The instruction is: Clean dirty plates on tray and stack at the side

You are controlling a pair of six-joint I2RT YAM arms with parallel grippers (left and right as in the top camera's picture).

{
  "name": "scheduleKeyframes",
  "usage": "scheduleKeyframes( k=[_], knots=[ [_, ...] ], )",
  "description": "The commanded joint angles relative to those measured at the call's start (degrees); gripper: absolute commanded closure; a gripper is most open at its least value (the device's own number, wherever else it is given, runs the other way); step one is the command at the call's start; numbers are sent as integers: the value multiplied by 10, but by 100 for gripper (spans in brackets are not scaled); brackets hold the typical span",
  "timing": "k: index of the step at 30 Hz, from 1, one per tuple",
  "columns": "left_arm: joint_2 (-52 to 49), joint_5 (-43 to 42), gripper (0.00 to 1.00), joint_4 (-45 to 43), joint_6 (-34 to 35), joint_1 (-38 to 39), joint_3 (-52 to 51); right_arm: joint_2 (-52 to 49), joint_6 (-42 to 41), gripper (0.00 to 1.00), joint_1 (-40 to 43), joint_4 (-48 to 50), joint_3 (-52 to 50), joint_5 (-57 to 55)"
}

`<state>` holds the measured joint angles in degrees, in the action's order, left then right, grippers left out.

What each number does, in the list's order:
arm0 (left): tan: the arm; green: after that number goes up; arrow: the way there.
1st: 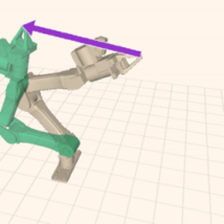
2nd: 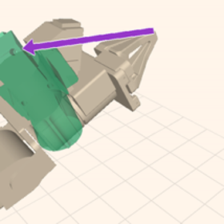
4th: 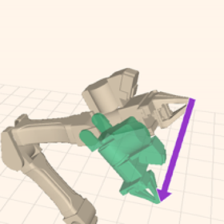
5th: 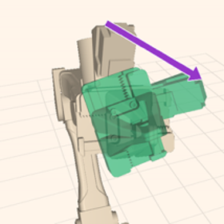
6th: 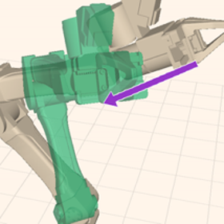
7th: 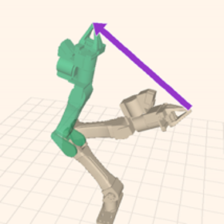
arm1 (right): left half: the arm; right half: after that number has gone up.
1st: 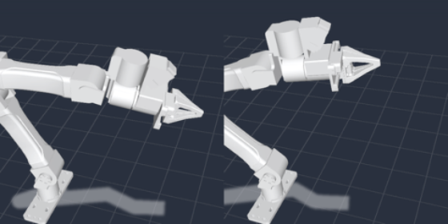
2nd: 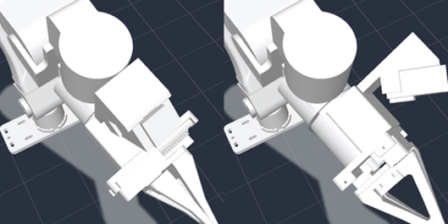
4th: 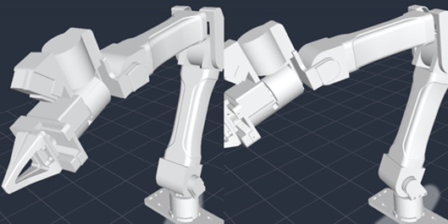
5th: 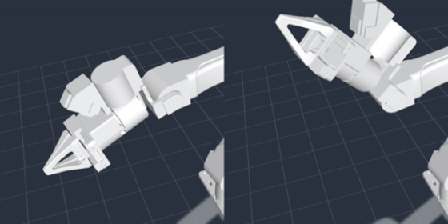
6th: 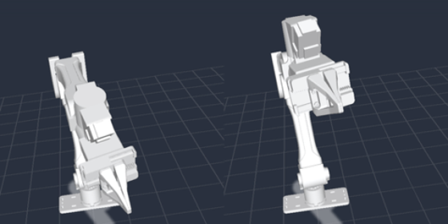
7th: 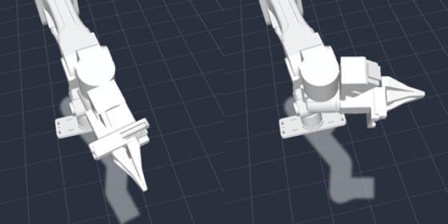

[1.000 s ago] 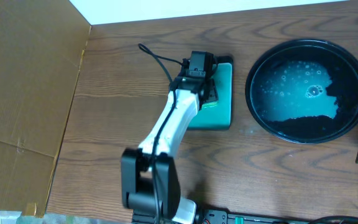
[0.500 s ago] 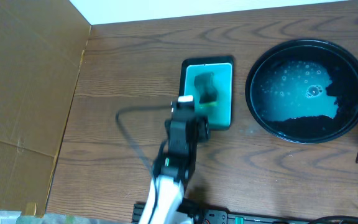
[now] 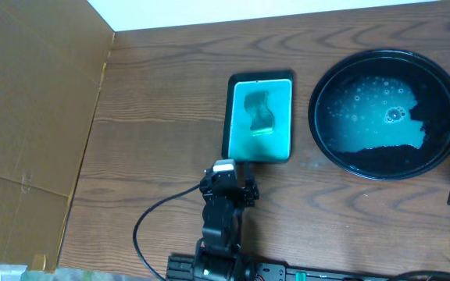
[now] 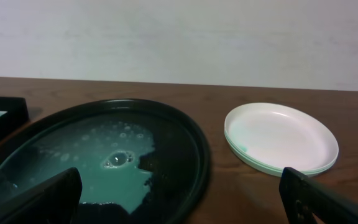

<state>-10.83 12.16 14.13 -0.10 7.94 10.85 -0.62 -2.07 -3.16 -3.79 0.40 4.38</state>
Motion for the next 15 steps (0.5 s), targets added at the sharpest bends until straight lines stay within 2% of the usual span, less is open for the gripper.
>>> scheduleKeyframes(
  k=[1, 8, 15],
  knots=[
    [48, -18, 23, -40, -10, -21, -36, 3, 9, 1, -3, -3, -1, -2],
    [89, -99, 23, -80, -36, -58, -76, 3, 9, 1, -3, -3, -1, -2],
    [108, -105, 23, -113, -35, -73, -106, 3, 9, 1, -3, -3, -1, -2]
  ],
)
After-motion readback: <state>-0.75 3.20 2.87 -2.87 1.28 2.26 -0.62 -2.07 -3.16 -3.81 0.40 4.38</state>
